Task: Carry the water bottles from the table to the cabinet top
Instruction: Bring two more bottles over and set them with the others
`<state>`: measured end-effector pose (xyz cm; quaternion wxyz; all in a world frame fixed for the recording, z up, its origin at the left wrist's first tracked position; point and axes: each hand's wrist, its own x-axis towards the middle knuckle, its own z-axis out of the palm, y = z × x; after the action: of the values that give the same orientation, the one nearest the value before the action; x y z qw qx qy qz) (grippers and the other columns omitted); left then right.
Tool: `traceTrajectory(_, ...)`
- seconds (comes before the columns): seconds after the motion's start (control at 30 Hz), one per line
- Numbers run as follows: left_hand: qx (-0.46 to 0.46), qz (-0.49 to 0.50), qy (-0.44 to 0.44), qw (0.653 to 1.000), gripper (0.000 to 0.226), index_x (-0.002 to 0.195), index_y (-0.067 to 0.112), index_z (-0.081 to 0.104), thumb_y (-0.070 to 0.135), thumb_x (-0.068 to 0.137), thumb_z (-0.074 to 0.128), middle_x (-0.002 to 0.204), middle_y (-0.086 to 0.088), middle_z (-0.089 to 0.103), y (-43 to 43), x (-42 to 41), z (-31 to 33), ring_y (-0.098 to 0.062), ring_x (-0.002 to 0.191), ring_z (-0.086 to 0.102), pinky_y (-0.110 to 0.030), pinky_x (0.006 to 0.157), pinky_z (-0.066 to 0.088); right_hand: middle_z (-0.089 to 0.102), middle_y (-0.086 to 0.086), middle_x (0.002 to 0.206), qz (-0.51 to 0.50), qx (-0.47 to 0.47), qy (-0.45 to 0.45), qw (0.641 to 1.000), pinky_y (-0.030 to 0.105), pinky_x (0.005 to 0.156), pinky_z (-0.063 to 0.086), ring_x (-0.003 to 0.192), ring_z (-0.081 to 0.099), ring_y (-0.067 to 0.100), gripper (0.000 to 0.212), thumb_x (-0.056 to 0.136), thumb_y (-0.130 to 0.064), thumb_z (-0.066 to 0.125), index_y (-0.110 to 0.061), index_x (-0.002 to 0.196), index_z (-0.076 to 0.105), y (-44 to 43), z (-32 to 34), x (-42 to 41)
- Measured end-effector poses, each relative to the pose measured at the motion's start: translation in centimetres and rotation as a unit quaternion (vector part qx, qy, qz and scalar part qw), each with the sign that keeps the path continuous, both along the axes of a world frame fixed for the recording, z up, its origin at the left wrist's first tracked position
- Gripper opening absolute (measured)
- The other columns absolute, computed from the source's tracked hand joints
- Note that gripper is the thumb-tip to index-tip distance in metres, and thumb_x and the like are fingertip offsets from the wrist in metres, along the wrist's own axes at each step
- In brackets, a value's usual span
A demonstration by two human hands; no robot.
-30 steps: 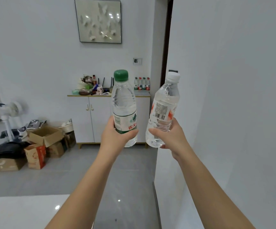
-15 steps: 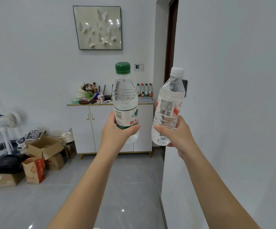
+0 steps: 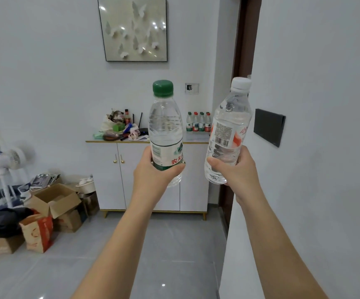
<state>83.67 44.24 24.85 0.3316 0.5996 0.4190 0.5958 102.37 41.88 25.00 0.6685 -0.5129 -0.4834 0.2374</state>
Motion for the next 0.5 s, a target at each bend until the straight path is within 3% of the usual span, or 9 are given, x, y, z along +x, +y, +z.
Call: traceTrajectory(0.5, -0.005, -0.041, 0.003, 0.999, 0.056, 0.115, 0.03, 0.059, 0.02, 0.067, 0.086, 0.103, 0.014, 0.07, 19.0, 2.2, -1.2, -0.003, 0.095, 0.066, -0.025, 0.081, 0.055, 0.068, -0.01, 0.109, -0.03, -0.019, -0.013, 0.999, 0.037, 0.093, 0.055, 0.101, 0.066, 0.01, 0.057, 0.069, -0.023, 0.087, -0.031, 0.116, 0.055, 18.1, -2.8, 1.6)
